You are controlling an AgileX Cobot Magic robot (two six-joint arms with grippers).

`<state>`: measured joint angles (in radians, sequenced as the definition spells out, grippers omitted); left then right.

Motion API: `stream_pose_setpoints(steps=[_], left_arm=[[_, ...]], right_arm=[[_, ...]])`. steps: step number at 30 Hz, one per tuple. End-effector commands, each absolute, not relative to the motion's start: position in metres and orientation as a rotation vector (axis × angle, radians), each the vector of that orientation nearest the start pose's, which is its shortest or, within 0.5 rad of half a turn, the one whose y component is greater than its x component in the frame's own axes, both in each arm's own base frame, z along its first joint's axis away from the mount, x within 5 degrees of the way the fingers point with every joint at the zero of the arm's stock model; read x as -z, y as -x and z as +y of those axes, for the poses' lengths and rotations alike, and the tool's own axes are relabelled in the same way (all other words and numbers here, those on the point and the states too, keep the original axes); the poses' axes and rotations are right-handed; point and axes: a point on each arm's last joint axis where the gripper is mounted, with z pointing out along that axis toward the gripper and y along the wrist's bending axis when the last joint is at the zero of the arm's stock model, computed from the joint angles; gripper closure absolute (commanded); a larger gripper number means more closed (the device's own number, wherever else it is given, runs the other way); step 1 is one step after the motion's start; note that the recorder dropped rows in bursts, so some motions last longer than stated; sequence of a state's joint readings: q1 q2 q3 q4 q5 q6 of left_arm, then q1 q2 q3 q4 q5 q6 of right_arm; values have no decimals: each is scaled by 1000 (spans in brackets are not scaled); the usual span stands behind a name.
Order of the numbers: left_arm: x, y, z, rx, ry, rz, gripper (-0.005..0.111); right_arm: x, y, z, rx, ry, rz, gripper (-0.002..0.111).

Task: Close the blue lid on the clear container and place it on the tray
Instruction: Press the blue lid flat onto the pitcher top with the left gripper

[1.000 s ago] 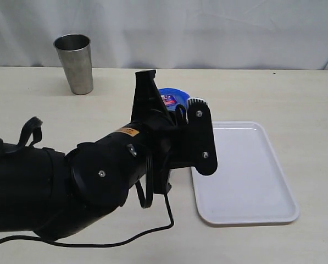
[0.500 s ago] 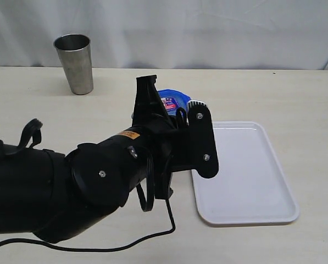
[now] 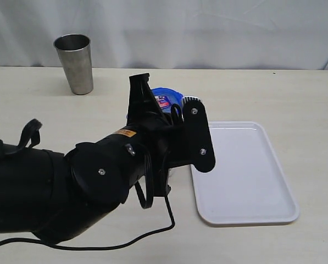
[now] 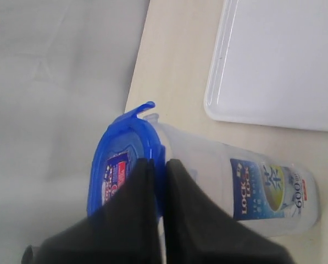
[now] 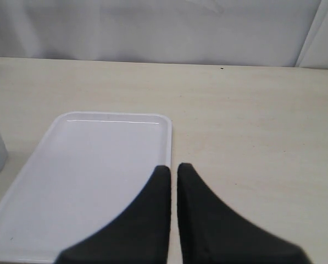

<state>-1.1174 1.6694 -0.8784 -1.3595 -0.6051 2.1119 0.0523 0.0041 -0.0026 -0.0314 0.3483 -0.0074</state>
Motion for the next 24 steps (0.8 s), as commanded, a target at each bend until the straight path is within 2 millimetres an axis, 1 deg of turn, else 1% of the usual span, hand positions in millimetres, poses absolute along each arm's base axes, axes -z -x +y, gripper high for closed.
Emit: stream_pose_setpoints(steps=[1, 24], left_arm=[[-214, -192, -278, -429, -1461, 1468, 107], [-213, -188, -282, -397, -1484, 1461, 107]], right_arm=[[-182, -53, 2, 3, 73, 1828, 104], [-182, -53, 2, 3, 73, 1828, 104]])
